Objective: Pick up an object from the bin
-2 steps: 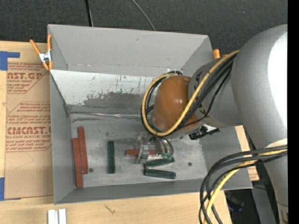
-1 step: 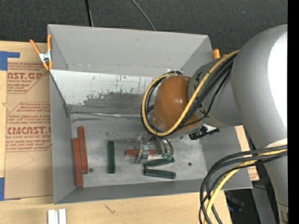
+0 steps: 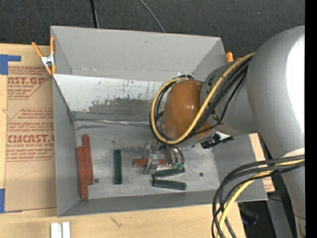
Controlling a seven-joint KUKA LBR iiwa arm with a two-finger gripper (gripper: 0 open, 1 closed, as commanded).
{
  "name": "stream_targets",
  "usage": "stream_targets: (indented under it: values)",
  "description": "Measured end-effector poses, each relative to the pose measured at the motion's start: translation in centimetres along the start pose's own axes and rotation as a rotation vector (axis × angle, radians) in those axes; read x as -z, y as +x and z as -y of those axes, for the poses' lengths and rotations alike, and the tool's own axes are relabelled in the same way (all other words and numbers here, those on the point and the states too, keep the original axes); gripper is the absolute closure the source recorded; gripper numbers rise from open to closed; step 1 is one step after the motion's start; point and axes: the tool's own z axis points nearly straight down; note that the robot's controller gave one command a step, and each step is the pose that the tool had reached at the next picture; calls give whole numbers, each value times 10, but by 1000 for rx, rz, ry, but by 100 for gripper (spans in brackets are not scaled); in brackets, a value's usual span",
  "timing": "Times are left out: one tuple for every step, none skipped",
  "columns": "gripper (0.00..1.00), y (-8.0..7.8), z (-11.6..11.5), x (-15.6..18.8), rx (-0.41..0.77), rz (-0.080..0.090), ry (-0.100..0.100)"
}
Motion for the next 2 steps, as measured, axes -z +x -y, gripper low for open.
stream_targets:
  values:
    - [100, 2, 0, 14, 0, -8, 1]
    - [100, 2, 0, 37, 0, -7, 1]
